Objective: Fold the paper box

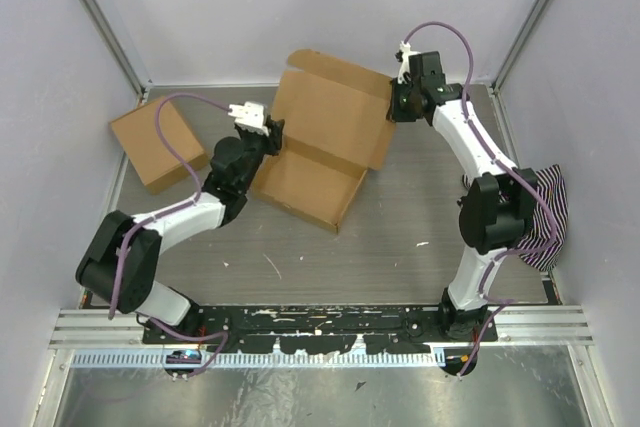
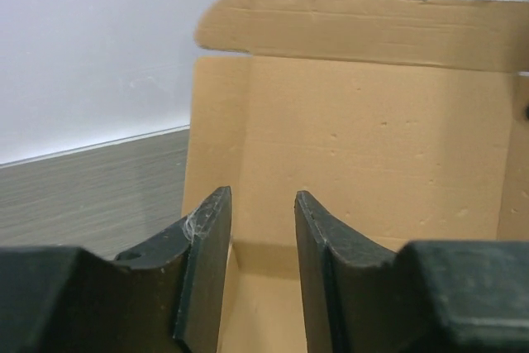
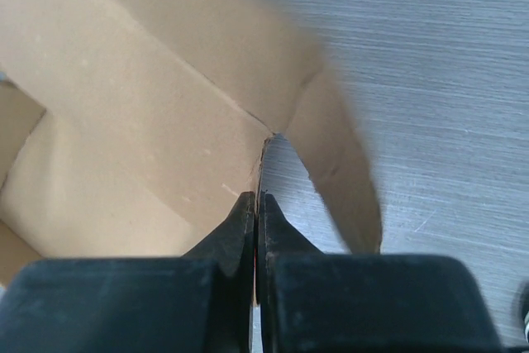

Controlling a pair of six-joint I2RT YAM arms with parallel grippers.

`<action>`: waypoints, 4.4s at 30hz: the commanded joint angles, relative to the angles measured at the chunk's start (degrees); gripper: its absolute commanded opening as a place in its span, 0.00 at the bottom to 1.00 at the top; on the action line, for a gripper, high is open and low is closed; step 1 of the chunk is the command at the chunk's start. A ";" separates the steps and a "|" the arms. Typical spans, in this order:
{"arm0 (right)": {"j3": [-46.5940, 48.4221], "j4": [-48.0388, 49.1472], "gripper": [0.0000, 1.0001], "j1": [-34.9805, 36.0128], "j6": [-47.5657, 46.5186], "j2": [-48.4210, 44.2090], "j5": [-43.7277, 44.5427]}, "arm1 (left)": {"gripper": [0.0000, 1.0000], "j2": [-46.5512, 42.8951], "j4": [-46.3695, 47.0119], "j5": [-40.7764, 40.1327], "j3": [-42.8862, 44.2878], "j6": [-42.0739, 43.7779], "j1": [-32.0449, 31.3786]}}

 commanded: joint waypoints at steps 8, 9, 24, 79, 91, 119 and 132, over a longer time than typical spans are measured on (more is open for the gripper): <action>-14.03 15.42 0.01 1.50 -8.74 -15.77 6.91 | 0.56 -4.88 -40.95 -6.81 22.96 5.69 0.04; -14.89 16.20 0.01 1.51 -10.06 -16.64 6.45 | 0.60 -4.48 -42.66 -6.09 24.77 5.79 0.05; -18.87 18.03 0.01 1.52 -13.10 -20.89 3.79 | 0.65 6.44 -65.84 5.63 43.03 3.37 1.93; -14.29 12.06 0.01 1.50 -11.88 -16.85 -0.95 | 0.57 21.18 -76.59 12.24 57.33 0.98 7.76; -14.35 12.01 0.01 1.52 -11.91 -16.46 -0.95 | 0.55 20.98 -74.58 12.61 55.89 -1.25 9.89; -11.19 9.23 0.01 1.31 -11.02 -14.24 -1.98 | 0.28 11.91 -68.51 35.22 45.10 -2.82 11.16; -8.07 4.83 0.02 1.33 -9.59 -12.28 -2.75 | 0.02 18.81 -79.95 33.25 55.92 -6.77 11.05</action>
